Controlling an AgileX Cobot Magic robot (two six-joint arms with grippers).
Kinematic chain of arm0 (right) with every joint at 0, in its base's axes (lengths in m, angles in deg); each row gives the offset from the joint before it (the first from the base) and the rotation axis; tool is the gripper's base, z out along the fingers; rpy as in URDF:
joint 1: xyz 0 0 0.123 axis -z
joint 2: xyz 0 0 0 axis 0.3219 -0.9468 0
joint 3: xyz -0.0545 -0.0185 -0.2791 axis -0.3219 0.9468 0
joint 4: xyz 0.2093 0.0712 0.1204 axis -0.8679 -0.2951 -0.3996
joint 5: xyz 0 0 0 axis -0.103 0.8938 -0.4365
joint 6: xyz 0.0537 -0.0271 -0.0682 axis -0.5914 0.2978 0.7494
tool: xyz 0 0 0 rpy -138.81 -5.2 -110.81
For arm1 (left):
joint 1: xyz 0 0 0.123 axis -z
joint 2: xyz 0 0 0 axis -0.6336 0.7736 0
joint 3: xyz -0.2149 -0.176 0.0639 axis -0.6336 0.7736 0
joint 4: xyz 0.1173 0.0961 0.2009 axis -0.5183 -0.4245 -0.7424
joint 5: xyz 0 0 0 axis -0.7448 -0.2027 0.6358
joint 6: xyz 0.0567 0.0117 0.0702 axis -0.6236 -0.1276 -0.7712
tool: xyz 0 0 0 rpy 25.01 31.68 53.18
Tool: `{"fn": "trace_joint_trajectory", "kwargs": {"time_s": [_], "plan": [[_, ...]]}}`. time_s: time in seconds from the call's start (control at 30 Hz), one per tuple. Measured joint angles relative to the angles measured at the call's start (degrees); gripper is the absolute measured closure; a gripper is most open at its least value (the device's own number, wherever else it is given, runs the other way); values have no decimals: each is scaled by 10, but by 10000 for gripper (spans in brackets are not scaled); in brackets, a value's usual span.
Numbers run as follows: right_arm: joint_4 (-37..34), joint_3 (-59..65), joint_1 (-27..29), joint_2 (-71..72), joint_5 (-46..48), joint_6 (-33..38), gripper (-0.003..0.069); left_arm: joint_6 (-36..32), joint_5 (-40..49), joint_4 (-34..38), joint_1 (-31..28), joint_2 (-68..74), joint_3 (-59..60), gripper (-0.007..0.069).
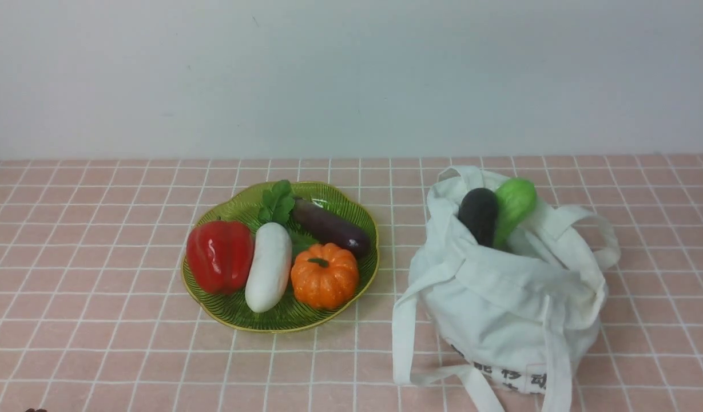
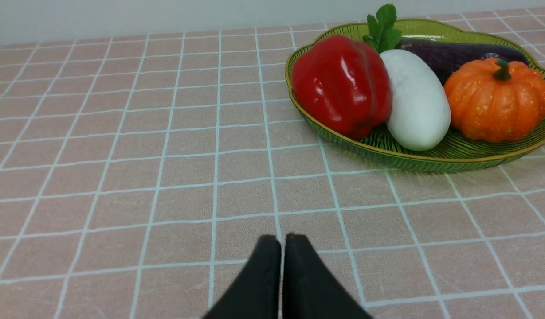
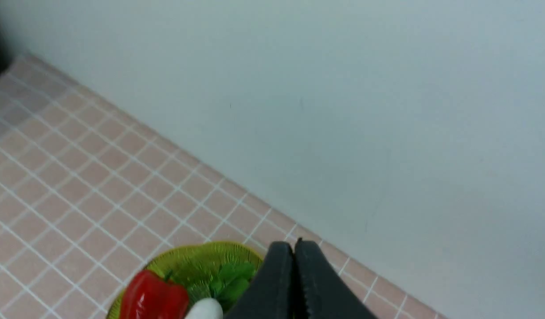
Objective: Take vegetables from bag on pink coffee tablecloth place on plate.
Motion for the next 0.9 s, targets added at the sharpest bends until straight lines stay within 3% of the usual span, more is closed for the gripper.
{"fn": "trace_joint_trajectory", "kwargs": {"time_s": [0.2, 0.43, 0.6, 0.63, 0.9], "plan": [[6, 87, 0, 157, 2, -25, 673, 0, 0, 0, 0, 0, 0, 630], [8, 355, 0, 370, -9, -100, 673, 0, 0, 0, 0, 0, 0, 630], [8, 596, 0, 548, -131, -166, 673, 0, 0, 0, 0, 0, 0, 630], [8, 701, 0, 627, -200, -185, 673, 0, 0, 0, 0, 0, 0, 630], [0, 1019, 0, 861, -399, -198, 673, 0, 0, 0, 0, 0, 0, 630]]}}
